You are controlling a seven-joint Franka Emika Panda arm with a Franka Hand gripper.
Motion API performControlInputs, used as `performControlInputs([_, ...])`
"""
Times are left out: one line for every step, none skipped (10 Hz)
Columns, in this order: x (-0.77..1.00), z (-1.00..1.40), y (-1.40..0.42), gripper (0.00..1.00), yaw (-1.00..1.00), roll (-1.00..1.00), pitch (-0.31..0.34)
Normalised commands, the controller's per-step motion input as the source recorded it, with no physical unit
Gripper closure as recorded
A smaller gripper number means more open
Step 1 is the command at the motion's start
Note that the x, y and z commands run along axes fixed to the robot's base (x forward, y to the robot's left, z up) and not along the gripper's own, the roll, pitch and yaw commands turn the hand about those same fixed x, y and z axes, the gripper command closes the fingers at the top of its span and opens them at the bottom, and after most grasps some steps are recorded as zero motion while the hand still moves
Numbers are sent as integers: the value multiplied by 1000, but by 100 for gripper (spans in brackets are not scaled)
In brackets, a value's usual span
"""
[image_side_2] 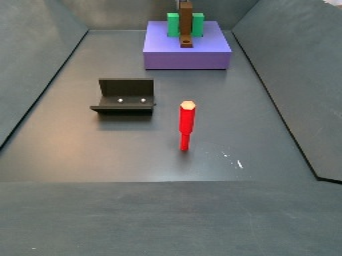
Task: Pick up the blue object. Move up. Move to above the board. Insert the blue object.
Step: Insert the blue object.
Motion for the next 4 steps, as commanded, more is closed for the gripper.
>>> performControlInputs([211, -797, 0, 100, 0, 119, -14])
performControlInputs([123, -871, 0, 100, -3, 91, -9])
performControlInputs([43, 0, 0, 100, 0, 0, 23])
performControlInputs([0, 0, 0, 100, 0, 0, 0])
